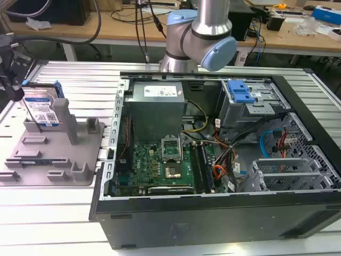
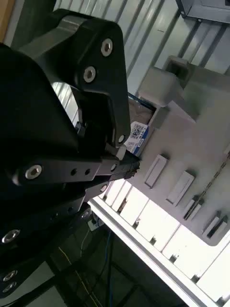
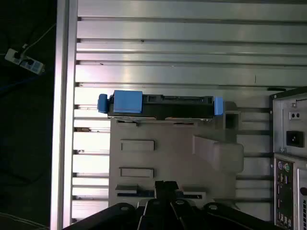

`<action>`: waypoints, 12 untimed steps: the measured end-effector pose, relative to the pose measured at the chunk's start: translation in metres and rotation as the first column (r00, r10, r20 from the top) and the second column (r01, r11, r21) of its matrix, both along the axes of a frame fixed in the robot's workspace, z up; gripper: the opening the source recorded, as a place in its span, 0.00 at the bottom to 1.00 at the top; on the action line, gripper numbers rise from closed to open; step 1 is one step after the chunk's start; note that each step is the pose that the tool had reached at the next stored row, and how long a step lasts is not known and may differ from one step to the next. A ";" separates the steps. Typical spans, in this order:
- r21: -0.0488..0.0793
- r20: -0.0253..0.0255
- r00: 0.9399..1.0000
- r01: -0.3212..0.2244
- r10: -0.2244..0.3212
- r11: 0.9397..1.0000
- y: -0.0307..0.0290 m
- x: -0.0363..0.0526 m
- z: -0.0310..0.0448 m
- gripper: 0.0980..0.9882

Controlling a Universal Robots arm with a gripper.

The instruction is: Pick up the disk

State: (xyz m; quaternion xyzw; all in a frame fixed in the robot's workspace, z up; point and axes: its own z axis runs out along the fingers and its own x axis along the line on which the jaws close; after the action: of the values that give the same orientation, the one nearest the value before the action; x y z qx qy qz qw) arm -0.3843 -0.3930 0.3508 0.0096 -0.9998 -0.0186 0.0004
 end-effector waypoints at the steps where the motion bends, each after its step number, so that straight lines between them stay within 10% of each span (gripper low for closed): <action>1: 0.000 0.000 1.000 0.000 0.000 1.000 0.0000 0.0000 0.0000 0.01; 6: 0.000 0.000 0.996 -0.094 0.094 0.996 0.0001 0.0000 -0.0004 0.01; 12: 0.000 0.000 0.938 -0.348 0.348 0.938 0.0000 0.0000 -0.0015 0.01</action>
State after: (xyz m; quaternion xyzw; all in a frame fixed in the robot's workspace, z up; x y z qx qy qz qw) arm -0.3843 -0.3930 0.3492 0.1860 -0.9824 -0.0181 0.0037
